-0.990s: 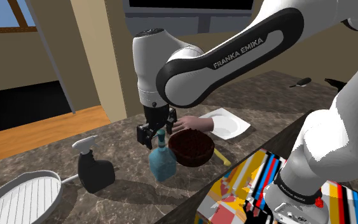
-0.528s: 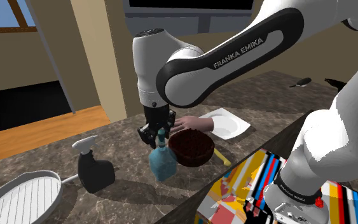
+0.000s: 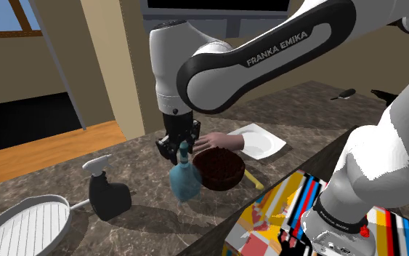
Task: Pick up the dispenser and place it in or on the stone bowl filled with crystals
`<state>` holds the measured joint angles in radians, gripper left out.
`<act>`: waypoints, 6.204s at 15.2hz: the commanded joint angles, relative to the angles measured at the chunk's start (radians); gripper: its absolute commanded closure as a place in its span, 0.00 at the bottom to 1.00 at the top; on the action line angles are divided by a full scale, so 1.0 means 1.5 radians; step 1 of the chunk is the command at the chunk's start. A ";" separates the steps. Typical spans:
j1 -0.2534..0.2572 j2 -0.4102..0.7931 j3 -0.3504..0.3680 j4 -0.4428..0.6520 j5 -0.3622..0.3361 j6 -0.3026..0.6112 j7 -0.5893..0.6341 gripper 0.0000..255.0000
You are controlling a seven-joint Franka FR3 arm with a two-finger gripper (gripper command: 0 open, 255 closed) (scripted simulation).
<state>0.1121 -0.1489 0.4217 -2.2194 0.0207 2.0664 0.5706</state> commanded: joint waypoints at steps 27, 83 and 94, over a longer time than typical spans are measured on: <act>-0.005 -0.038 -0.016 0.216 0.011 -0.251 -0.019 1.00; -0.047 -0.227 -0.147 -0.082 0.020 -0.139 -0.209 0.00; -0.048 -0.229 -0.150 0.002 0.018 -0.224 -0.209 0.00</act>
<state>0.0403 -0.4919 0.1962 -2.2172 0.0471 1.7305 0.2574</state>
